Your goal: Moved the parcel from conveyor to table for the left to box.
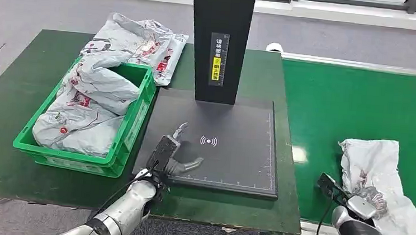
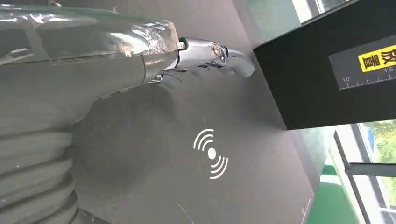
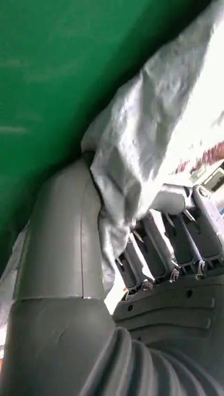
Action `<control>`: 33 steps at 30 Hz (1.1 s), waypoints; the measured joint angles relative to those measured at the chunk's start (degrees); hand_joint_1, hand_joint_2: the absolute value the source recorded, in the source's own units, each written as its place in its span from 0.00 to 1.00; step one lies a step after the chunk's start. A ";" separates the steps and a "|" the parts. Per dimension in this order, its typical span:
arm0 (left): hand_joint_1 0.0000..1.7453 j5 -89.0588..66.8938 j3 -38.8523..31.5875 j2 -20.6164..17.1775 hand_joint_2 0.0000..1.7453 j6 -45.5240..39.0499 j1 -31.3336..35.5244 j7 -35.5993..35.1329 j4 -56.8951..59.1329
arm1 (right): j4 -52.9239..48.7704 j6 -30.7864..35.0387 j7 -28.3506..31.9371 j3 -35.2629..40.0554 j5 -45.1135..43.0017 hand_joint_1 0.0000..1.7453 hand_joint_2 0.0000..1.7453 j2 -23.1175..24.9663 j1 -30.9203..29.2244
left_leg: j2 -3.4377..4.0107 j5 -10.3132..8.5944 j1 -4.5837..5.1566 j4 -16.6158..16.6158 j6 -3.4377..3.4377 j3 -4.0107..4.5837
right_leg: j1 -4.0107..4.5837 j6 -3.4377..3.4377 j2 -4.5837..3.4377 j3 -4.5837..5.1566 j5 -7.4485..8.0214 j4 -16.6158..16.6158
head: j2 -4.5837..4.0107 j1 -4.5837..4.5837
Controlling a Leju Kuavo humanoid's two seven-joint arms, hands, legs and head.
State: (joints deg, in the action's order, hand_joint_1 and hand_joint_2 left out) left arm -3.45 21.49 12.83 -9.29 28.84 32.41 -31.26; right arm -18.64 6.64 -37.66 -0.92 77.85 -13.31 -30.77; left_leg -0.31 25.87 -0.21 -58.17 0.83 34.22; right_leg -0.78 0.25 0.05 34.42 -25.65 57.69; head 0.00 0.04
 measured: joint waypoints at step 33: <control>0.00 -0.11 -8.55 0.96 1.00 -9.88 -1.06 4.68 -8.02 | -44.63 18.99 50.60 24.24 -34.47 1.00 1.00 17.92 10.76 | 0.00 -0.10 -0.15 0.07 0.21 0.08 | 0.12 -0.10 -0.02 0.09 -0.03 0.04 | 0.00 0.00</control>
State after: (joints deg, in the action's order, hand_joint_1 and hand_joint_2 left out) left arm -3.56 12.94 13.79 -19.17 27.78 37.09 -39.28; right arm -63.28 25.63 12.94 23.33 43.38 4.61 -20.01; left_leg -0.31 25.77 -0.36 -58.10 1.04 34.31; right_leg -0.66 0.16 0.03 34.50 -25.69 57.73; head 0.00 0.04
